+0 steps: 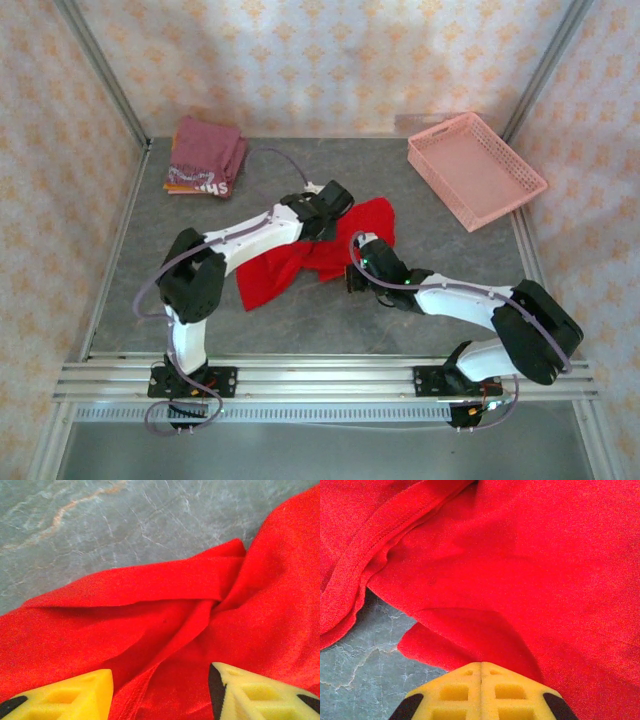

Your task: Fold and stack the t-shirts

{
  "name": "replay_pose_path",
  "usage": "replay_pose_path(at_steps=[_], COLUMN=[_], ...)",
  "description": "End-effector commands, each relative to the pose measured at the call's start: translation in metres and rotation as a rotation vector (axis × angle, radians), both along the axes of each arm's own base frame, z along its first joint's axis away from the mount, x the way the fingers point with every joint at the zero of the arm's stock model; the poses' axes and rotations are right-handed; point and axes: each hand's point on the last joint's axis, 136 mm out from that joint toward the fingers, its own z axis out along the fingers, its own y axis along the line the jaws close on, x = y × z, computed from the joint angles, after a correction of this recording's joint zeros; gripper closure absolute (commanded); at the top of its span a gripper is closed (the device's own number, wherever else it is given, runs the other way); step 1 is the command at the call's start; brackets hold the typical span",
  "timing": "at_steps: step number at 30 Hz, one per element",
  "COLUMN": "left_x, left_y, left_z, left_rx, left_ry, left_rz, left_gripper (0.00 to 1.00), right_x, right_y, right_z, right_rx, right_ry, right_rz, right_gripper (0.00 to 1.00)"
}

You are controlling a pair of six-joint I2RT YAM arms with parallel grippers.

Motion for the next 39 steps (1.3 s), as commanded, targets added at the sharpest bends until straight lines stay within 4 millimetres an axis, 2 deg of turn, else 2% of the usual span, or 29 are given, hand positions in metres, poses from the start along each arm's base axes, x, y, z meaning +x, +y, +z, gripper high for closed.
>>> replay_pose_path(at_steps=[1,6,11,15,18,21,23,27,28,30,35,39], left_x=[0.001,0.006,0.01,0.012,0.013,0.016,0.019,0.025,0.025,0.023,0.005,-0.017], left_y=[0.009,-0.002,0.003,0.001,0.003,0.008,0.015,0.039,0.048,0.07,0.136,0.191], left_z=[-0.008,-0.021,-0.026,-0.028,-0.022,-0.008,0.01,0.061,0.081,0.108,0.155,0.177], left_rx=[0.12,0.133,0.186,0.186,0.187,0.189,0.199,0.222,0.213,0.212,0.171,0.133], left_ry=[0.049,0.096,0.104,0.105,0.089,0.042,-0.015,-0.149,-0.192,-0.255,-0.363,-0.419], left_rz=[-0.052,-0.103,-0.091,-0.09,-0.079,-0.065,-0.047,0.0,0.02,0.064,0.21,0.344], left_gripper=[0.49,0.58,0.6,0.8,1.0,1.0,1.0,1.0,1.0,1.0,1.0,1.0], right_x=[0.003,0.004,0.004,0.004,0.006,0.011,0.016,0.033,0.036,0.042,0.048,0.042], right_y=[0.001,0.001,0.001,-0.001,-0.002,-0.007,-0.015,-0.039,-0.046,-0.064,-0.108,-0.138], right_z=[0.005,0.004,0.004,0.004,0.006,0.01,0.013,0.027,0.031,0.044,0.084,0.129], right_rx=[0.036,0.033,0.029,0.026,0.023,0.012,0.005,0.036,0.048,0.086,0.184,0.27], right_ry=[-0.015,-0.014,-0.017,-0.016,-0.023,-0.04,-0.054,-0.077,-0.085,-0.105,-0.181,-0.302], right_rz=[-0.017,-0.017,-0.017,-0.024,-0.035,-0.067,-0.11,-0.209,-0.231,-0.284,-0.412,-0.517], right_gripper=[1.0,1.0,1.0,1.0,1.0,1.0,1.0,1.0,1.0,1.0,1.0,1.0])
